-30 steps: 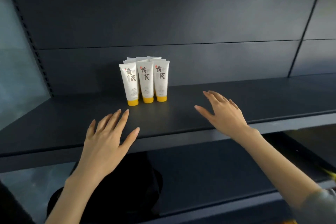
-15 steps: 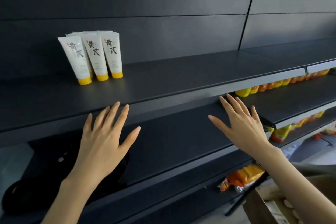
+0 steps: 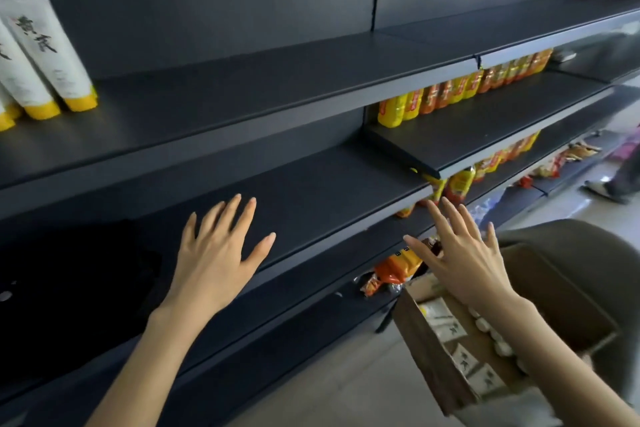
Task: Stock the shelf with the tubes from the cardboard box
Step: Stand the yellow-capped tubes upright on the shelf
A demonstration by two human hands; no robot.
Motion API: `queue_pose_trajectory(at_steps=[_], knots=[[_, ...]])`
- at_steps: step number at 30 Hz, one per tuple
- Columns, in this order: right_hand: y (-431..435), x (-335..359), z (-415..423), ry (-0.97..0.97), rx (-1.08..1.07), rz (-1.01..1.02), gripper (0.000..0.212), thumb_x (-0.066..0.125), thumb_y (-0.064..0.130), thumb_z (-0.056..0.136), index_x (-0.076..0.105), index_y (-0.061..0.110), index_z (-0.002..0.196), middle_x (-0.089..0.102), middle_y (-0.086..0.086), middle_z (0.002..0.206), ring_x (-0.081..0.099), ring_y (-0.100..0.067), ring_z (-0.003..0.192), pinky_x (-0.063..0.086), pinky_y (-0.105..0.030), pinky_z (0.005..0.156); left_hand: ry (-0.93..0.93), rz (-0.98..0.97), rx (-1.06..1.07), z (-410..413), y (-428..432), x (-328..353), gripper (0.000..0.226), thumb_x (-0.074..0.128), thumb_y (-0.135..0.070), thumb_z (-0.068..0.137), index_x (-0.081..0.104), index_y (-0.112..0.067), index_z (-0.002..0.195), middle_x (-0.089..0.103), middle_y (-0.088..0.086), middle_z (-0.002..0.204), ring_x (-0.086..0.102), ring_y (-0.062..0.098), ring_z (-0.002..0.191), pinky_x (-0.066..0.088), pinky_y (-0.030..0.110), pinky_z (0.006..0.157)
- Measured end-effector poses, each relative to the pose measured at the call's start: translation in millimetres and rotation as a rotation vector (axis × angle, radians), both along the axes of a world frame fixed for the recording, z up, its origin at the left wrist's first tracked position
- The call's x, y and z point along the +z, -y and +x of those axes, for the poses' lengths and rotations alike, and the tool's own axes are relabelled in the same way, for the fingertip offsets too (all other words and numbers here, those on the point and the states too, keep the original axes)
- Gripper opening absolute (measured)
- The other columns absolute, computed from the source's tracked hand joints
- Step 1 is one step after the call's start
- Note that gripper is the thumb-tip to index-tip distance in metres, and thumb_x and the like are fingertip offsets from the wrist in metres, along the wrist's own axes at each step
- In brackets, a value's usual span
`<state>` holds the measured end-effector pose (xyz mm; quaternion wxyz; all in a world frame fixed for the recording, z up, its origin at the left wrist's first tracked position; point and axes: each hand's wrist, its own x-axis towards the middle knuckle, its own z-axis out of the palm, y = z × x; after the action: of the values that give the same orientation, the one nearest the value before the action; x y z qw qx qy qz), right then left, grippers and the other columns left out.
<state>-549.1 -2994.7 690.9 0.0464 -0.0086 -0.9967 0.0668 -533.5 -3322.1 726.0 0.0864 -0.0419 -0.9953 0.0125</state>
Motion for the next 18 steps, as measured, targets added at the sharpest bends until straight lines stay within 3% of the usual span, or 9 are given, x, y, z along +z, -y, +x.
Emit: queue_pose_trajectory(at_steps=[4, 8, 11, 18], knots=[[-39, -26, 15, 0.065, -0.091, -0.025, 0.091, 0.003, 0.079, 0.074, 0.000, 0.031, 0.151, -0.004, 0.004, 0.160, -0.006, -0.019, 0.147, 0.003, -0.054, 0.115, 0.058, 0.010, -0.063, -23, -43, -21, 0.092, -0.009, -0.070, 0.076, 0.016, -0.023, 0.151, 0.021, 0.001, 0.158, 0.020, 0.019, 0.144, 0.016, 0.047, 0.116], [-70, -47, 26, 0.103, -0.203, -0.091, 0.090, 0.007, 0.077, 0.076, 0.005, 0.029, 0.152, 0.003, 0.004, 0.160, -0.001, -0.020, 0.147, 0.005, -0.054, 0.115, 0.099, 0.037, -0.159, -45, -87, -37, 0.091, -0.005, -0.075, 0.080, 0.016, -0.023, 0.151, 0.021, 0.001, 0.158, 0.019, 0.019, 0.144, 0.014, 0.047, 0.116], [-88, -63, 29, 0.128, -0.297, -0.133, 0.086, 0.012, 0.074, 0.079, 0.009, 0.028, 0.152, 0.007, 0.003, 0.160, 0.004, -0.021, 0.147, 0.008, -0.054, 0.116, 0.136, 0.038, -0.231, -66, -112, -49, 0.086, -0.002, -0.069, 0.080, 0.013, -0.024, 0.151, 0.019, 0.000, 0.159, 0.017, 0.018, 0.145, 0.013, 0.046, 0.116], [-111, -100, 12, 0.170, -0.558, -0.327, 0.097, 0.009, 0.078, 0.071, 0.012, 0.025, 0.152, 0.009, 0.001, 0.160, 0.007, -0.019, 0.147, 0.008, -0.051, 0.116, 0.236, 0.023, -0.405, -137, -161, -84, 0.087, -0.002, -0.068, 0.079, 0.014, -0.022, 0.151, 0.020, 0.001, 0.158, 0.019, 0.019, 0.144, 0.015, 0.046, 0.116]])
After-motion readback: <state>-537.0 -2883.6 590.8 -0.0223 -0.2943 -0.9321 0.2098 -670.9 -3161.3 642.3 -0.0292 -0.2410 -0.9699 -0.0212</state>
